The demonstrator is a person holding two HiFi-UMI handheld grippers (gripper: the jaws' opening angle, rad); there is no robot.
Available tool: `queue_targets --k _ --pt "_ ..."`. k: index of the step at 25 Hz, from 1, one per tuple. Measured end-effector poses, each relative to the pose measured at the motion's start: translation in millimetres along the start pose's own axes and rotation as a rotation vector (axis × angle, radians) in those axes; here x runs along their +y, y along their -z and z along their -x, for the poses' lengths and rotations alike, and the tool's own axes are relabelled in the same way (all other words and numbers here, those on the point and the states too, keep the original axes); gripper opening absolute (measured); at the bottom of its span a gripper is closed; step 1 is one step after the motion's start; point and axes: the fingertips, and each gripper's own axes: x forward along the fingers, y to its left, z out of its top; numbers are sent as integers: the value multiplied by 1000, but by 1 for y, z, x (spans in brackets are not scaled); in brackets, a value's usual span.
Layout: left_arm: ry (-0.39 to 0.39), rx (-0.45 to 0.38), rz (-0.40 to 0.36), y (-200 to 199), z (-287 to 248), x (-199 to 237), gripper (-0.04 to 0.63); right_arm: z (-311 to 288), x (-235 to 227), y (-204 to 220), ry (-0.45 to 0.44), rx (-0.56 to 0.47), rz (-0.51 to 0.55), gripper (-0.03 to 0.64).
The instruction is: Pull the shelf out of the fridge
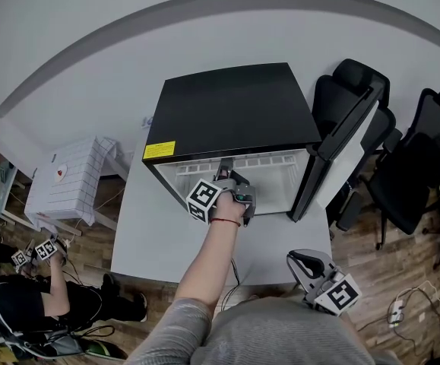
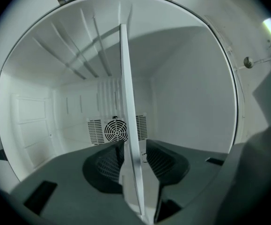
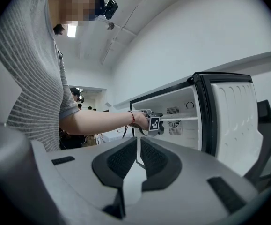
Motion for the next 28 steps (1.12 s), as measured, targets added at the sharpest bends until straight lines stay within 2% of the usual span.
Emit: queue_targets --k 13,22,28 --pt "-22 -30 50 -2 -25 7 135 4 -5 1 0 12 -1 14" --pt "-55 -44 23 -2 -37 12 132 7 -8 3 8 19 -3 14" --pt "-83 -55 -34 -5 -38 12 51 8 -8 4 9 26 -5 14"
